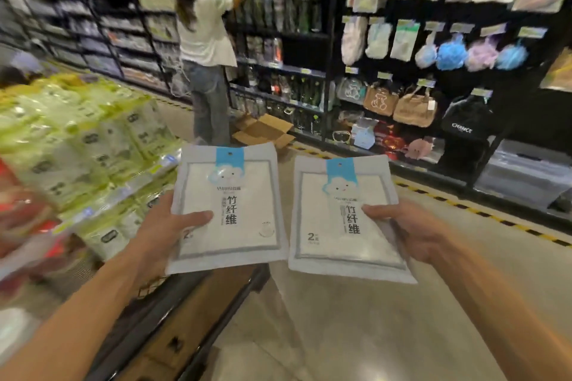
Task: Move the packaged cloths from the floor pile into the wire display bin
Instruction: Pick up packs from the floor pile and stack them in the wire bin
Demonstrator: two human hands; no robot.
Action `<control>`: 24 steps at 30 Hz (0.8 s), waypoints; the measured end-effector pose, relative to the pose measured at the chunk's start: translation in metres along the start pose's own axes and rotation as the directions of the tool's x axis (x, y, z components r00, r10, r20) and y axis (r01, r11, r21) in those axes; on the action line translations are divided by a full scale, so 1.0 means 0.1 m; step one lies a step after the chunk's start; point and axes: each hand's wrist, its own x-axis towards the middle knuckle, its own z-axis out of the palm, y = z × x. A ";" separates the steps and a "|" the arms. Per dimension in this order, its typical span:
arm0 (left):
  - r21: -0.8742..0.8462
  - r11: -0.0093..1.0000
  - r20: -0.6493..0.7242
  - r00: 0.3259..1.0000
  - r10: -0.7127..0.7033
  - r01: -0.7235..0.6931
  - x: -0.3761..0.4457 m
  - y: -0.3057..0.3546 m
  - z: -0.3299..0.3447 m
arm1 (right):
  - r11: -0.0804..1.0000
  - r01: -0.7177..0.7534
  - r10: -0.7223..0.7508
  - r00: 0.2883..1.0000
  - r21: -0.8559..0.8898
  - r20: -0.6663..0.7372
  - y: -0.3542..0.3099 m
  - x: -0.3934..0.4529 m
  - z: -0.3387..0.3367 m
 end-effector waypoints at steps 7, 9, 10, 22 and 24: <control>-0.077 0.994 -0.273 0.961 0.049 -0.073 -1.26 0.00 -0.26 | 0.981 0.102 -0.042 0.942 -0.165 0.333 -0.19 -0.13 0.52; -0.086 0.993 -0.377 0.925 0.047 -0.085 -1.68 -0.07 -0.25 | 0.970 0.108 -0.006 0.905 -0.216 0.425 -0.15 -0.21 0.66; -0.095 0.992 -0.429 0.903 0.037 -0.085 -1.90 -0.11 -0.25 | 0.965 0.111 0.015 0.882 -0.239 0.470 -0.11 -0.27 0.74; -0.161 0.975 -0.824 0.565 -0.049 -0.151 -4.68 -0.80 -0.53 | 0.905 0.117 0.275 0.574 -0.410 0.771 0.73 -1.43 1.87; -0.159 0.976 -0.870 0.488 -0.069 -0.147 -5.12 -0.92 -0.48 | 0.892 0.149 0.297 0.516 -0.426 0.803 0.95 -1.71 2.08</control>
